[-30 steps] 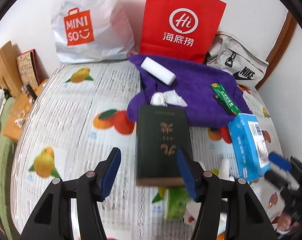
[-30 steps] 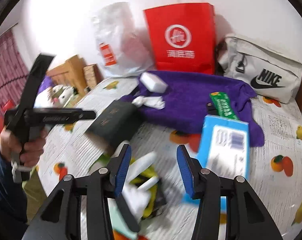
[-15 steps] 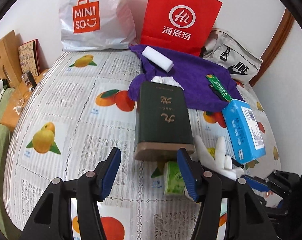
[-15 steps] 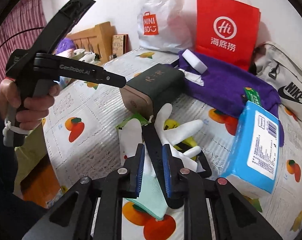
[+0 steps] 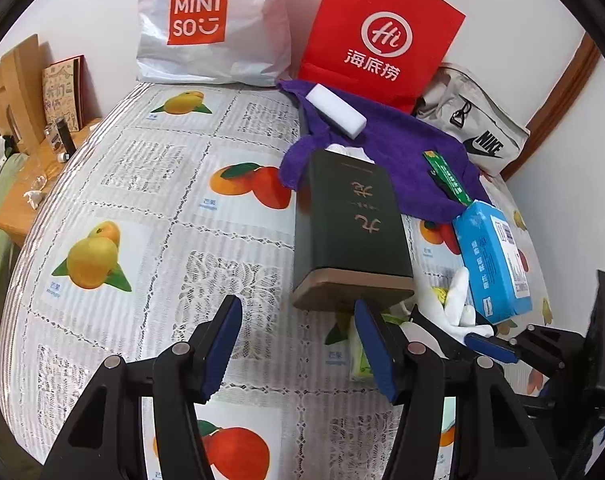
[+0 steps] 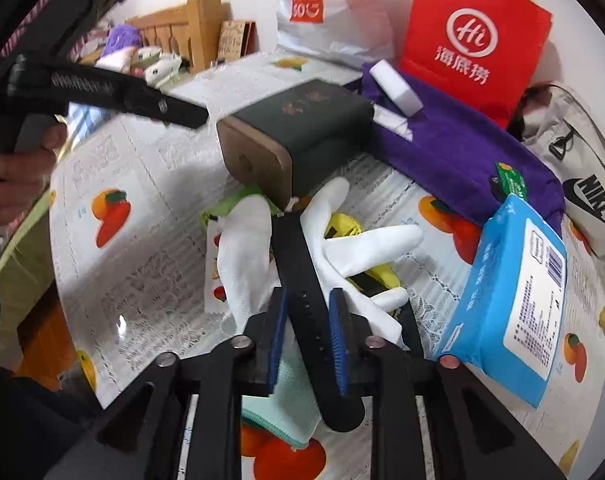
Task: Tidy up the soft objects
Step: 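Reach the right gripper down and close it on the black watch strap, then lift the black strap with the right gripper while the left grasps the green wipes packet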
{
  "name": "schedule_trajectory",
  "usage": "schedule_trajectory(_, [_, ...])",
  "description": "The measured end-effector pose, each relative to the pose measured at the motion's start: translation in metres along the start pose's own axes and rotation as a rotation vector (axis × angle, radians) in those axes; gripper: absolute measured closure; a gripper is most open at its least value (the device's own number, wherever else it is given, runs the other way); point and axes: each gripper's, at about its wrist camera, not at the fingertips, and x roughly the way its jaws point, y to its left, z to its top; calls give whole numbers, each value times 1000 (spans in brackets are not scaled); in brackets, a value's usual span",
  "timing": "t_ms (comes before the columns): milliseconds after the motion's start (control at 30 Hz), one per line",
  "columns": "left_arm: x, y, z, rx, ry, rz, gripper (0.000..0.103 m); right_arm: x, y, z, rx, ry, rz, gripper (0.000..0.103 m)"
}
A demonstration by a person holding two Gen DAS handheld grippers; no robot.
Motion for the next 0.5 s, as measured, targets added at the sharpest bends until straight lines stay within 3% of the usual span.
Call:
schedule_trajectory(267, [-3, 6, -7, -8, 3, 0, 46, 17, -12, 3, 56, 41, 84, 79])
schedule_trajectory(500, [-6, 3, -12, 4, 8, 11, 46, -5, -22, 0, 131, -16, 144, 82])
